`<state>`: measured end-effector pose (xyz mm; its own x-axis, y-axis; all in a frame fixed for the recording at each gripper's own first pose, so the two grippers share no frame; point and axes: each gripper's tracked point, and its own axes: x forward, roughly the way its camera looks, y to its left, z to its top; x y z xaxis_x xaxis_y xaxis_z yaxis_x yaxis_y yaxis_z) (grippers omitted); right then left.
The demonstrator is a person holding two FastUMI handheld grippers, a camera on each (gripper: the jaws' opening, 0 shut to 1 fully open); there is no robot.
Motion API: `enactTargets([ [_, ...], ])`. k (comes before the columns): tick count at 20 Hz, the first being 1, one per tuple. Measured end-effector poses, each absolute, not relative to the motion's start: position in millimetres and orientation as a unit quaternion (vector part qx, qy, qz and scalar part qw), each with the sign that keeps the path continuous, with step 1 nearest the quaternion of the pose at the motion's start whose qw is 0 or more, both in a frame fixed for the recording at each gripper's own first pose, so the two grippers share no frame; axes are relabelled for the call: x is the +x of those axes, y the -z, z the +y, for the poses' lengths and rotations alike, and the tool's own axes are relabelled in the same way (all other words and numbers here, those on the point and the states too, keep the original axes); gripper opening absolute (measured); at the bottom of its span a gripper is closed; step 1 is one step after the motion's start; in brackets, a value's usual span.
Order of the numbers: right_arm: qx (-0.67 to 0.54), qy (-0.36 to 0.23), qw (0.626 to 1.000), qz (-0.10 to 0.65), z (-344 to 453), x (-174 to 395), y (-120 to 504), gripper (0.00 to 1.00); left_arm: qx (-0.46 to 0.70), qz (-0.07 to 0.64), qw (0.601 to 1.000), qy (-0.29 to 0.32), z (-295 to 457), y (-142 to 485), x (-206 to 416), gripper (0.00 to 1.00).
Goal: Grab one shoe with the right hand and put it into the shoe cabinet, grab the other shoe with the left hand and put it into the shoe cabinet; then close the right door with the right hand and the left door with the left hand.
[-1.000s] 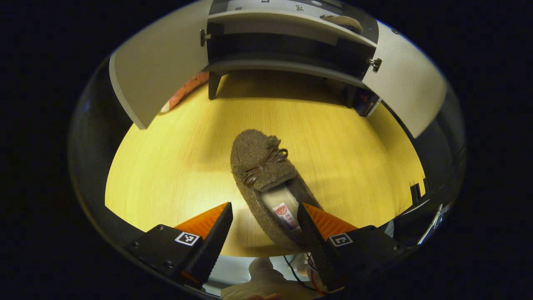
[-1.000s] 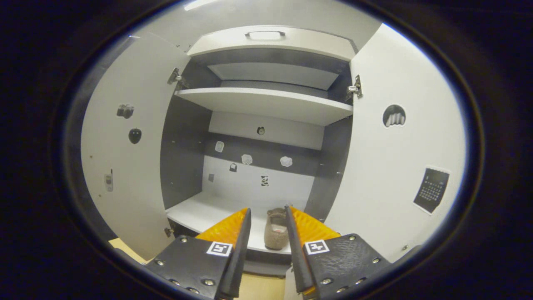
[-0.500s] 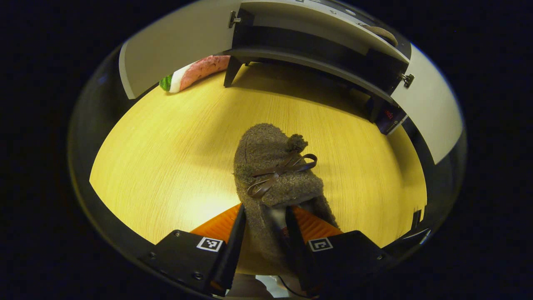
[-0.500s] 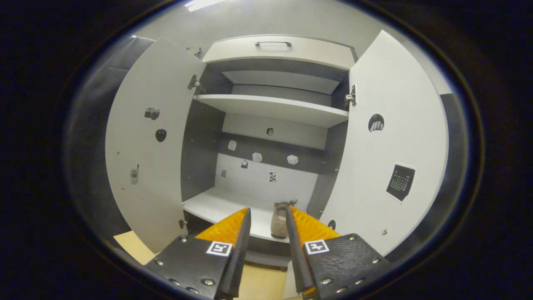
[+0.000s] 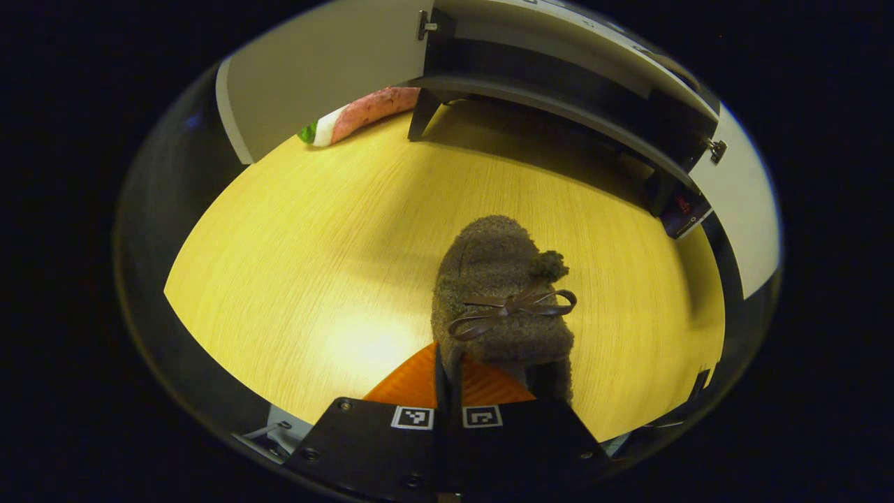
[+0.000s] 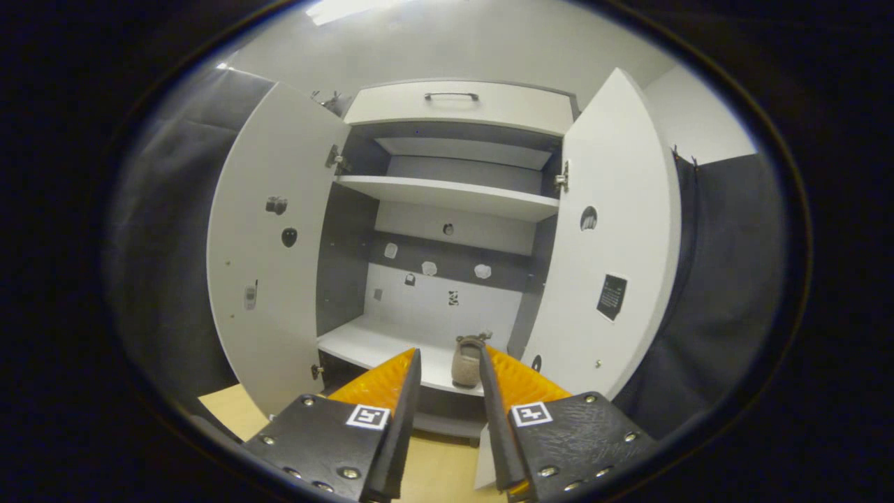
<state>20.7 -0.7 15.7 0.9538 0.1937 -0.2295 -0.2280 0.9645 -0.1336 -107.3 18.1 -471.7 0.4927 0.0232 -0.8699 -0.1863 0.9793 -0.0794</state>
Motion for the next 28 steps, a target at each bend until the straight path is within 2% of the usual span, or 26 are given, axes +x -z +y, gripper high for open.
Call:
enactTargets([
  [2,-0.071,-0.094,0.987,0.106,-12.9,14.1,-18.9,0.46,-0.081,0.502,0.859,-0.059,19.0,465.5,-103.5,0.01],
  [4,-0.064,-0.086,0.989,0.106,-22.3,7.4,-21.7,0.49,-0.073,0.491,0.866,-0.058,25.2,455.5,-95.6,0.01],
  [5,-0.063,-0.085,0.989,0.105,-25.7,3.7,-23.0,0.46,-0.07,0.483,0.871,-0.056,25.9,446.0,-91.4,0.01],
  [6,-0.063,-0.082,0.989,0.105,-30.3,1.9,-23.6,0.49,-0.07,0.477,0.875,-0.053,24.6,436.3,-87.7,0.01],
  [11,-0.035,-0.09,0.99,0.102,-38.7,-15.2,-26.3,0.49,-0.063,0.43,0.9,-0.038,23.4,369.6,-61.5,0.01],
  [12,-0.031,-0.091,0.99,0.1,-39.7,-17.8,-27.0,0.46,-0.062,0.421,0.904,-0.035,22.6,353.7,-55.5,0.01],
  [16,-0.016,-0.094,0.991,0.096,-50.2,-30.0,-32.1,0.46,-0.06,0.375,0.925,-0.026,19.1,298.4,-16.5,0.01],
  [17,-0.015,-0.092,0.991,0.094,-54.2,-32.1,-33.3,0.49,-0.062,0.363,0.929,-0.025,15.1,286.2,-5.9,0.01],
  [18,-0.016,-0.089,0.992,0.092,-59.1,-33.9,-34.4,0.46,-0.066,0.355,0.932,-0.021,10.6,272.1,4.5,0.01],
  [24,-0.011,-0.071,0.994,0.086,-83.1,-45.2,-41.9,0.46,-0.069,0.282,0.957,-0.003,-13.5,186.6,77.5,0.01],
  [25,-0.014,-0.064,0.994,0.084,-89.0,-45.9,-43.3,0.49,-0.073,0.273,0.959,0.001,-18.2,172.9,91.2,0.01],
  [26,-0.016,-0.058,0.995,0.083,-94.7,-47.6,-44.0,0.46,-0.075,0.266,0.961,0.004,-21.7,162.1,103.8,0.0],
  [28,-0.018,-0.048,0.995,0.083,-102.1,-49.7,-45.7,0.46,-0.075,0.252,0.965,0.007,-26.2,142.4,128.9,0.0],
])
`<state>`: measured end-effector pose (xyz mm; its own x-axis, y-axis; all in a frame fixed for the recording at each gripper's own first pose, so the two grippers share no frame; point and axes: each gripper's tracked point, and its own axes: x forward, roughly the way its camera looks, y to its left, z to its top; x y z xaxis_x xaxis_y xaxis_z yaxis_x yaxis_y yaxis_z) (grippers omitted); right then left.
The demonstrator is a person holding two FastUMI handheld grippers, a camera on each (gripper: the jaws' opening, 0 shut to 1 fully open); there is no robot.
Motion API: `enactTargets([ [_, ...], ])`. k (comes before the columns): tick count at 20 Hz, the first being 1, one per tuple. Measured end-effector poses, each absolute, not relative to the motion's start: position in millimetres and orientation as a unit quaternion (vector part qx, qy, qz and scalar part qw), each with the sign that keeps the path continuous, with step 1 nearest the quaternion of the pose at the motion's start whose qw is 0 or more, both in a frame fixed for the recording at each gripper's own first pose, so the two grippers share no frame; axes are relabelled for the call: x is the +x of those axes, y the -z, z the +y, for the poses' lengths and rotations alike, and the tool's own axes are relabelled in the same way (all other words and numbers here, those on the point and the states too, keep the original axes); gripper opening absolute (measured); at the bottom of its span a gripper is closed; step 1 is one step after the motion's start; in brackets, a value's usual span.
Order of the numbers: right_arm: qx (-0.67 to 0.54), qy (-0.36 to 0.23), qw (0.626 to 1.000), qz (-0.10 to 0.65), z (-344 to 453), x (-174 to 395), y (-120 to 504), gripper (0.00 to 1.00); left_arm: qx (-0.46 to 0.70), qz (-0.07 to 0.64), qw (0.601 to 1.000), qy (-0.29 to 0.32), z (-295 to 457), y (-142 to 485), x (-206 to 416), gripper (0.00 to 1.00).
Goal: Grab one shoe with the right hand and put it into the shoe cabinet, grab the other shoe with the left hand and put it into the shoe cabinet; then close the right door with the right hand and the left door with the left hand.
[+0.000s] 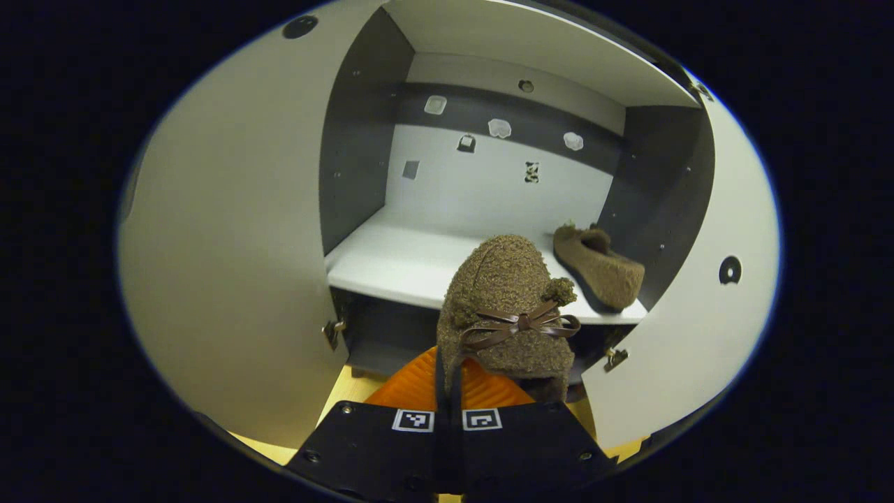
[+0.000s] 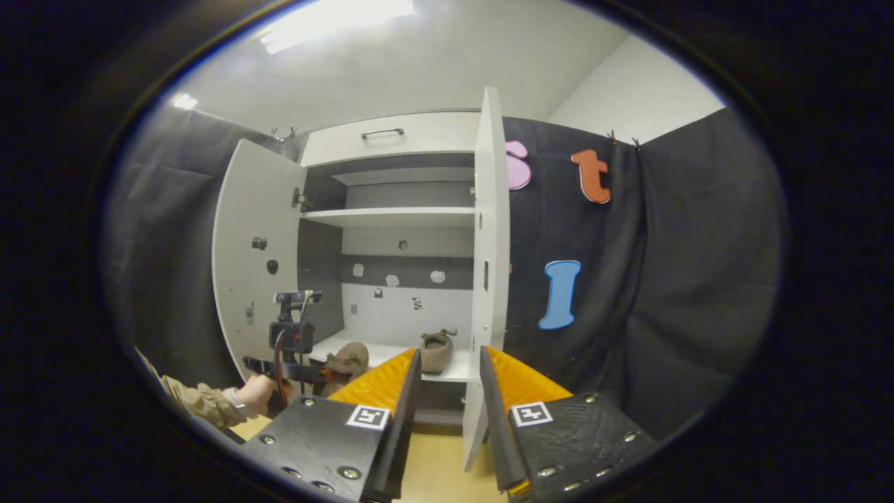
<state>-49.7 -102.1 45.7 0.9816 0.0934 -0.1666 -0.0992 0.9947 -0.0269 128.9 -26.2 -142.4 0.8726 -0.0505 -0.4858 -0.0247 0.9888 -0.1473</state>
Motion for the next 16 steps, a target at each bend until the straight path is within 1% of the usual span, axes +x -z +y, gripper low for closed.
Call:
enactTargets([
  [1,-0.017,-0.043,0.995,0.082,-106.5,-51.1,-46.7,0.46,-0.074,0.246,0.967,0.008,-27.6,134.6,139.4,0.01],
  [2,-0.018,-0.038,0.996,0.082,-111.4,-52.4,-46.5,0.49,-0.073,0.24,0.968,0.009,-28.3,124.9,152.3,0.0],
  [3,-0.02,-0.033,0.996,0.08,-116.4,-53.1,-46.9,0.49,-0.073,0.237,0.969,0.009,-29.5,117.2,165.8,0.0],
  [4,-0.021,-0.026,0.996,0.078,-121.7,-53.4,-47.5,0.46,-0.075,0.236,0.969,0.008,-30.2,110.0,178.2,0.0],
  [5,-0.023,-0.02,0.997,0.076,-127.2,-53.4,-48.2,0.49,-0.078,0.235,0.969,0.007,-31.5,105.9,189.8,0.0],
  [7,-0.02,-0.005,0.997,0.073,-140.0,-55.0,-50.3,0.49,-0.082,0.233,0.969,0.003,-32.0,99.1,214.9,0.0],
  [14,-0.031,0.071,0.994,0.078,-187.8,-62.1,-45.8,0.49,-0.09,0.255,0.963,-0.008,-29.2,102.0,284.6,0.01],
  [15,-0.031,0.08,0.993,0.08,-192.7,-63.7,-44.7,0.46,-0.087,0.258,0.962,-0.007,-29.9,104.8,291.1,0.0],
  [16,-0.033,0.088,0.992,0.084,-198.0,-64.8,-42.1,0.49,-0.085,0.259,0.962,-0.008,-29.4,106.4,297.0,0.01],
])
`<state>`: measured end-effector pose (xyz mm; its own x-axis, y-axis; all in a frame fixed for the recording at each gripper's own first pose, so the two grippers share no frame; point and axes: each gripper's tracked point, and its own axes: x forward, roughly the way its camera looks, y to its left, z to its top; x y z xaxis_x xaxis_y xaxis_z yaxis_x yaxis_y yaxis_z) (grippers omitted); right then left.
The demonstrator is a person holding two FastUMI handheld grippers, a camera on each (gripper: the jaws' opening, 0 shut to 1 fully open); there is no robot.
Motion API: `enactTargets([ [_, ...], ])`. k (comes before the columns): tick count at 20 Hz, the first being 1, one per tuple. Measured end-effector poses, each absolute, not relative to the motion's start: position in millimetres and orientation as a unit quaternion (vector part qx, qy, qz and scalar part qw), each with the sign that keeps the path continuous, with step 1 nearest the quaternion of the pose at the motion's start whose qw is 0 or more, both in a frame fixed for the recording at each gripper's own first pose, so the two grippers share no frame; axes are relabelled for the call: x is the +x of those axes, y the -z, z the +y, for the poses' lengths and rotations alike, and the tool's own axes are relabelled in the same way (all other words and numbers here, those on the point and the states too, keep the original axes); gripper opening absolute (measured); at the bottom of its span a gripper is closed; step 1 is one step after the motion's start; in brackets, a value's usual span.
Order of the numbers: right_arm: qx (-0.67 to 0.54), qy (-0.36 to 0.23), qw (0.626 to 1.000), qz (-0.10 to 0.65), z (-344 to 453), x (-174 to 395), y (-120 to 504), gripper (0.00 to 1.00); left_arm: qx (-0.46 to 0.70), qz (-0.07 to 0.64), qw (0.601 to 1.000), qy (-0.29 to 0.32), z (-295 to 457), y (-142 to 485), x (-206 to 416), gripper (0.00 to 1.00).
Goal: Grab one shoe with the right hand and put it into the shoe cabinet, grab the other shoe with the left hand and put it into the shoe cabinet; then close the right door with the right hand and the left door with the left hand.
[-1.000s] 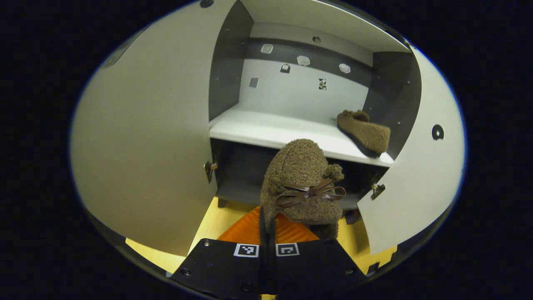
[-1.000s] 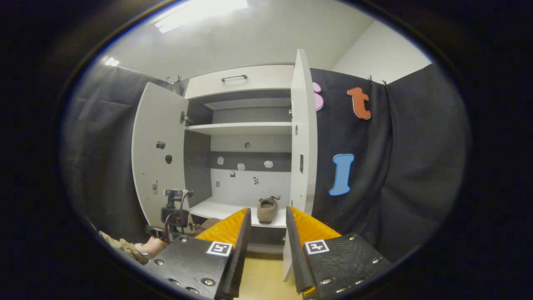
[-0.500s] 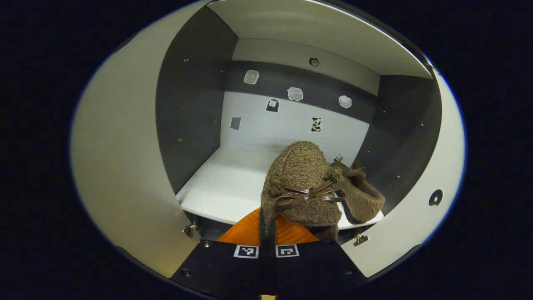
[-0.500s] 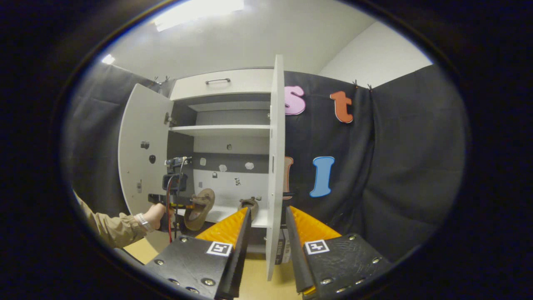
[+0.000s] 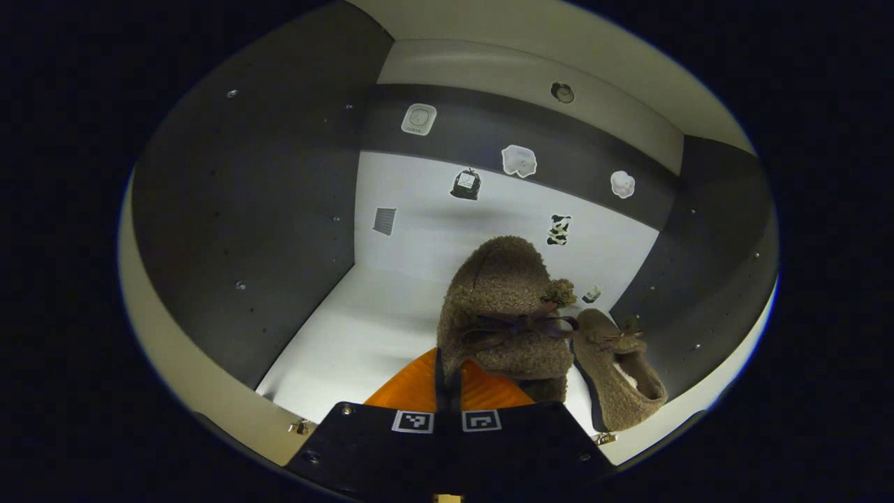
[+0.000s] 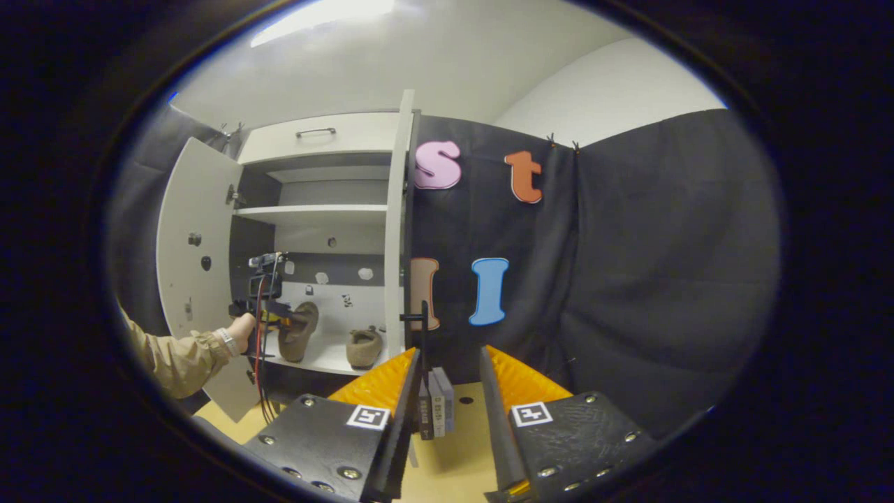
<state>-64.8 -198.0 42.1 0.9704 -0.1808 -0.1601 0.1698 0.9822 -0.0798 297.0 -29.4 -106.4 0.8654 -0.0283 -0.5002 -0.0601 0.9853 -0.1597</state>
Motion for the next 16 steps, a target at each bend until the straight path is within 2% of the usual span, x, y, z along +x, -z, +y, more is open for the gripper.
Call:
enactTargets([
  [1,-0.034,0.098,0.991,0.088,-203.2,-65.9,-39.3,0.46,-0.082,0.26,0.962,-0.007,-30.6,109.0,302.8,0.01],
  [2,-0.035,0.104,0.99,0.092,-206.6,-66.2,-36.7,0.49,-0.078,0.265,0.961,-0.004,-32.5,112.9,306.7,0.01],
  [4,-0.033,0.116,0.988,0.098,-213.3,-67.2,-32.2,0.46,-0.071,0.275,0.959,-0.005,-33.3,121.7,312.3,0.01],
  [5,-0.03,0.121,0.987,0.101,-215.8,-68.5,-29.7,0.49,-0.071,0.277,0.958,-0.007,-33.1,125.4,315.6,0.01],
  [6,-0.027,0.128,0.986,0.104,-219.0,-69.7,-26.9,0.46,-0.069,0.278,0.958,-0.008,-33.7,126.8,317.3,0.01],
  [7,-0.025,0.135,0.985,0.106,-221.6,-71.8,-24.5,0.49,-0.066,0.28,0.958,-0.007,-33.7,129.4,319.5,0.01],
  [13,0.003,0.165,0.978,0.13,-243.0,-86.6,-1.1,0.49,-0.033,0.295,0.955,-0.01,-31.1,138.7,325.0,0.01],
  [14,0.009,0.166,0.978,0.129,-244.5,-86.1,-0.6,0.52,-0.025,0.299,0.954,-0.008,-30.7,141.1,325.5,0.02],
  [16,0.015,0.166,0.978,0.127,-247.3,-83.5,1.1,0.46,-0.032,0.31,0.95,0.003,-35.6,145.6,323.3,0.08],
])
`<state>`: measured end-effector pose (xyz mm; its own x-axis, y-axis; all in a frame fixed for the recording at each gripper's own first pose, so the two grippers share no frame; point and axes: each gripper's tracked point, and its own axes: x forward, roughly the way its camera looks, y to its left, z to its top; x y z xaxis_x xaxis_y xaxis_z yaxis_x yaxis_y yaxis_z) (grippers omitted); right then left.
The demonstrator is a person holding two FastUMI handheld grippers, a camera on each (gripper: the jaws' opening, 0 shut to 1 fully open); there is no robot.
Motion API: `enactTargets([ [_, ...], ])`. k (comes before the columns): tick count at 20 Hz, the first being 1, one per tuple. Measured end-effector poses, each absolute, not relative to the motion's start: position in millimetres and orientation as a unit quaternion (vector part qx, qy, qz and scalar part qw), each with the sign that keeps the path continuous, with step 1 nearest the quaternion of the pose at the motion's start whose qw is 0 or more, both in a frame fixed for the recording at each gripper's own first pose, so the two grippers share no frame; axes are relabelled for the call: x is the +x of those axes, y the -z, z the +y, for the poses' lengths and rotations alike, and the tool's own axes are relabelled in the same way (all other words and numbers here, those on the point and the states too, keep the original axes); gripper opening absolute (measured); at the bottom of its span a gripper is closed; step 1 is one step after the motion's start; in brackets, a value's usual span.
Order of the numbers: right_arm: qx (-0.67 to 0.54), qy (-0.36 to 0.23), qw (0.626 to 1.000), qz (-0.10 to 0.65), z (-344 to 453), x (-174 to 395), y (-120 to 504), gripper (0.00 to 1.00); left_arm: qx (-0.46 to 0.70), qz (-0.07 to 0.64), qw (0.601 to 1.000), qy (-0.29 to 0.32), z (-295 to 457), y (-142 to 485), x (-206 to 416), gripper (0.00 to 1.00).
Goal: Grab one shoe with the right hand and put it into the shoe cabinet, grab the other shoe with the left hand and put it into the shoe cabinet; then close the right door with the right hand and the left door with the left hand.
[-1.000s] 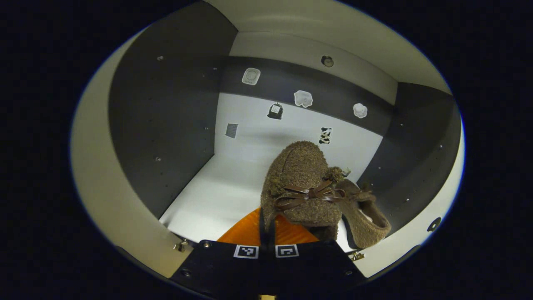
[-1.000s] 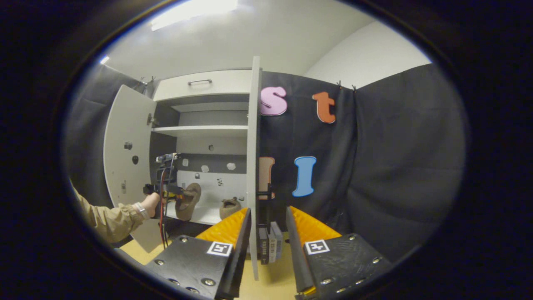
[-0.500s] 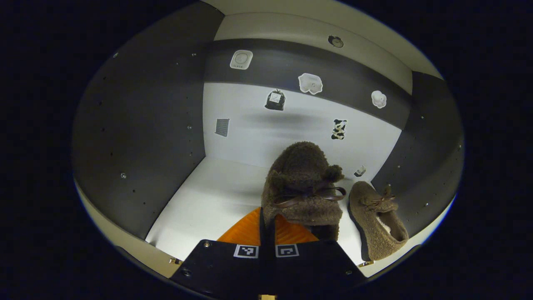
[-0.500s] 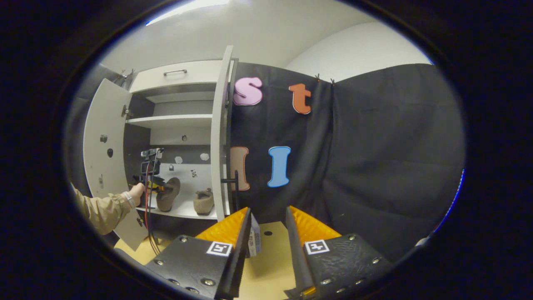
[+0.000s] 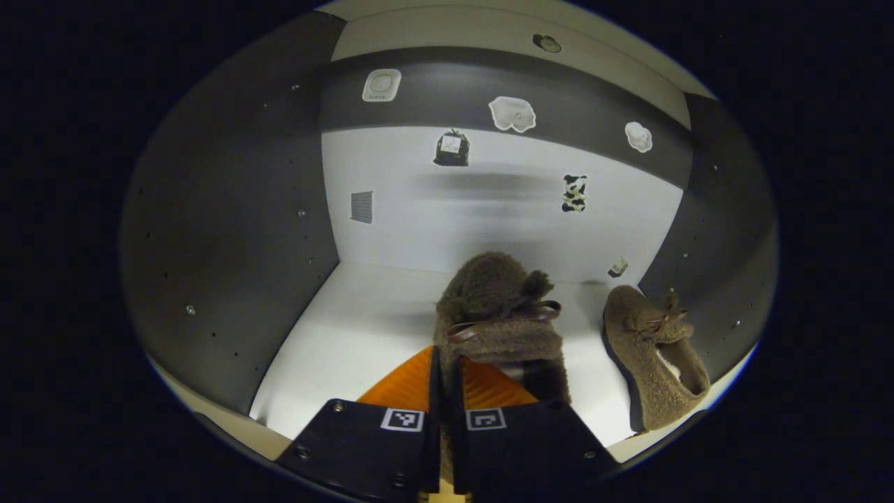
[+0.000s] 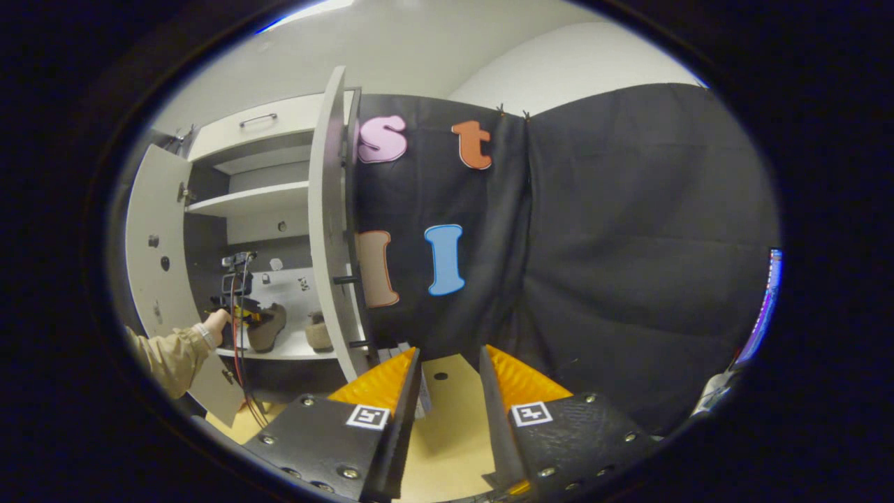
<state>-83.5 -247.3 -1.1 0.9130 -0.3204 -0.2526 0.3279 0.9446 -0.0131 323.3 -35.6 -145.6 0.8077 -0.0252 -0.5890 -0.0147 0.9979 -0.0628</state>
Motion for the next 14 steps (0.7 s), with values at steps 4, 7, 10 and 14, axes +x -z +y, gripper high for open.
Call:
enactTargets([
  [4,0.02,0.152,0.979,0.131,-245.0,-78.7,7.6,0.46,-0.023,0.305,0.952,0.002,-30.3,140.8,316.0,0.45],
  [7,0.021,0.138,0.981,0.134,-243.7,-74.5,11.0,0.46,-0.007,0.282,0.96,0.001,-26.5,125.8,306.6,0.7],
  [10,0.024,0.122,0.983,0.134,-242.8,-69.2,11.9,0.46,0.001,0.252,0.968,-0.001,-24.0,103.2,291.7,0.9],
  [14,0.029,0.105,0.986,0.129,-243.1,-60.7,9.0,0.46,0.01,0.178,0.984,0.0,-23.4,51.6,261.5,0.98],
])
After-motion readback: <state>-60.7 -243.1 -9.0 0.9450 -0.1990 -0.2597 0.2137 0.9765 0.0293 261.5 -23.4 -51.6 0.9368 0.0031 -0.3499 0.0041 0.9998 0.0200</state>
